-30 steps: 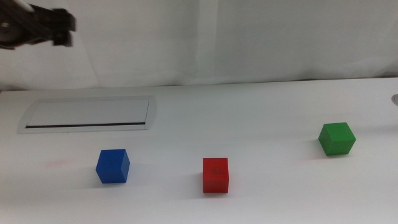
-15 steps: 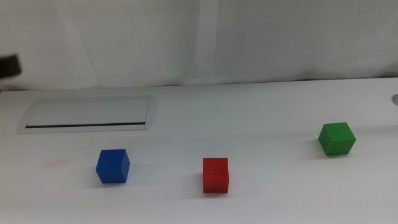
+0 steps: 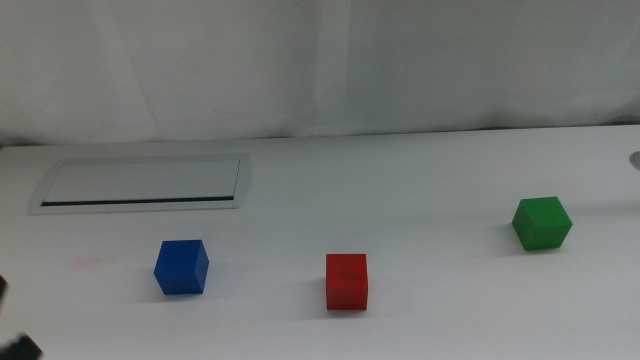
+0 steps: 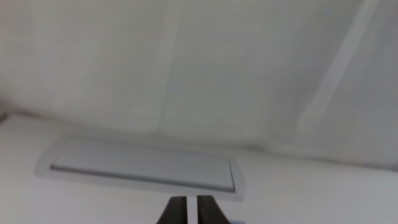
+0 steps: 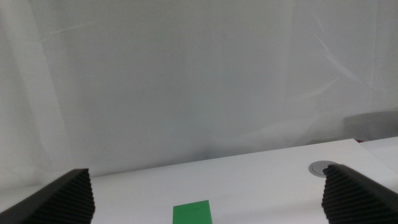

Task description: Stack red cubes first, then green, then blue cubes in a specific spot.

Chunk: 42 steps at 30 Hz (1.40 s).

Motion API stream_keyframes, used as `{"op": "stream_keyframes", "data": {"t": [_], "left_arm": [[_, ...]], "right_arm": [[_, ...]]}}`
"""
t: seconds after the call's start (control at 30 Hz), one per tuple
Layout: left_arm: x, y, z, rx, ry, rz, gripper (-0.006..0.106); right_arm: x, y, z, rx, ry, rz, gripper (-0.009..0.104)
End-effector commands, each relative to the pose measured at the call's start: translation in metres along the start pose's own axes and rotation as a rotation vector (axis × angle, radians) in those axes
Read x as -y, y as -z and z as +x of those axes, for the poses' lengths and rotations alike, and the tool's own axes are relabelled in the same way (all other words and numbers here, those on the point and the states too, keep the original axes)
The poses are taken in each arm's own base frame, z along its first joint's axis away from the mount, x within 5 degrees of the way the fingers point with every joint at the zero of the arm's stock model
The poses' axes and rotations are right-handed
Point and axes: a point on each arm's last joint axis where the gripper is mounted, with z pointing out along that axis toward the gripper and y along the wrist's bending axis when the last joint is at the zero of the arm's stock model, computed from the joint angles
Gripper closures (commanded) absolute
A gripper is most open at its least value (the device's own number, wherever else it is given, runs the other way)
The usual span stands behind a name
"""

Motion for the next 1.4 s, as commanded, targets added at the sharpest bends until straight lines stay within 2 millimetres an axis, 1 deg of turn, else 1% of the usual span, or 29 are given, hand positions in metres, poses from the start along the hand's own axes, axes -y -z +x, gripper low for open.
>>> {"op": "stream_keyframes", "data": {"t": [0.0, 0.07, 0.13, 0.17, 0.27, 0.3, 0.4, 0.5, 0.57, 0.6, 0.63, 0.67, 0.7, 0.73, 0.87, 1.0, 1.03, 1.1, 1.23, 1.27, 1.3, 1.37], "left_arm": [[-0.004, 0.0, 0.019, -0.011, 0.022, -0.001, 0.103], [-0.008, -0.003, 0.036, -0.053, -0.014, -0.011, 0.103], [-0.011, -0.006, 0.049, -0.061, -0.027, -0.005, 0.103], [-0.012, -0.008, 0.059, -0.058, -0.026, 0.003, 0.103], [-0.015, -0.009, 0.072, -0.062, -0.062, 0.011, 0.103], [-0.016, -0.009, 0.074, -0.09, -0.064, 0.0, 0.103], [-0.015, -0.009, 0.072, -0.076, -0.084, 0.005, 0.103], [-0.013, -0.009, 0.068, -0.034, -0.083, 0.02, 0.103], [-0.012, -0.009, 0.065, -0.003, -0.083, 0.032, 0.103], [-0.012, -0.009, 0.065, 0.003, -0.083, 0.034, 0.103], [-0.012, -0.009, 0.064, 0.017, -0.082, 0.039, 0.103], [-0.012, -0.009, 0.064, 0.017, -0.082, 0.039, 0.103], [-0.012, -0.009, 0.064, 0.017, -0.082, 0.039, 0.103], [-0.012, -0.009, 0.064, 0.017, -0.082, 0.039, 0.103], [-0.012, -0.009, 0.064, 0.017, -0.082, 0.039, 0.103], [-0.012, -0.009, 0.064, 0.017, -0.076, 0.039, 0.103], [-0.012, -0.009, 0.064, 0.017, -0.076, 0.039, 0.103], [-0.012, -0.009, 0.064, 0.017, -0.076, 0.039, 0.103], [-0.011, -0.009, 0.064, 0.017, -0.07, 0.041, 0.103], [-0.011, -0.009, 0.064, 0.017, -0.07, 0.041, 0.103], [-0.011, -0.009, 0.063, 0.019, -0.07, 0.041, 0.103], [-0.011, -0.009, 0.063, 0.019, -0.07, 0.041, 0.103]], "right_arm": [[0.0, 0.0, 0.001, 0.005, -0.002, 0.004, -0.008], [0.0, 0.0, 0.001, 0.006, -0.051, 0.003, -0.008], [0.0, 0.0, 0.001, 0.006, -0.053, 0.003, -0.008], [0.0, 0.0, 0.0, 0.016, -0.071, 0.003, -0.008], [0.0, 0.0, -0.004, 0.038, -0.173, 0.0, -0.008], [0.0, 0.001, -0.007, 0.046, -0.187, -0.002, -0.008], [-0.003, 0.003, -0.021, 0.071, -0.185, -0.013, -0.007], [-0.007, 0.007, -0.043, 0.093, -0.157, -0.031, -0.006], [-0.01, 0.009, -0.06, 0.075, -0.131, -0.042, -0.005], [-0.012, 0.009, -0.069, 0.048, -0.118, -0.046, -0.005], [-0.015, 0.007, -0.082, -0.032, -0.087, -0.048, -0.005], [-0.016, 0.004, -0.086, -0.065, -0.082, -0.047, -0.005], [-0.018, 0.001, -0.097, -0.115, -0.073, -0.049, -0.005], [-0.019, -0.002, -0.103, -0.143, -0.066, -0.047, -0.005], [-0.022, -0.022, -0.13, -0.257, -0.023, -0.03, -0.005], [-0.024, -0.052, -0.146, -0.419, 0.011, -0.014, -0.005], [-0.024, -0.058, -0.147, -0.445, 0.019, -0.015, -0.005], [-0.025, -0.078, -0.15, -0.528, 0.027, -0.013, -0.005], [-0.024, -0.112, -0.15, -0.603, 0.048, -0.013, -0.005], [-0.024, -0.118, -0.149, -0.628, 0.048, -0.012, -0.005], [-0.024, -0.133, -0.145, -0.692, 0.046, -0.009, -0.005], [-0.023, -0.151, -0.137, -0.781, 0.043, -0.005, -0.005]]}}
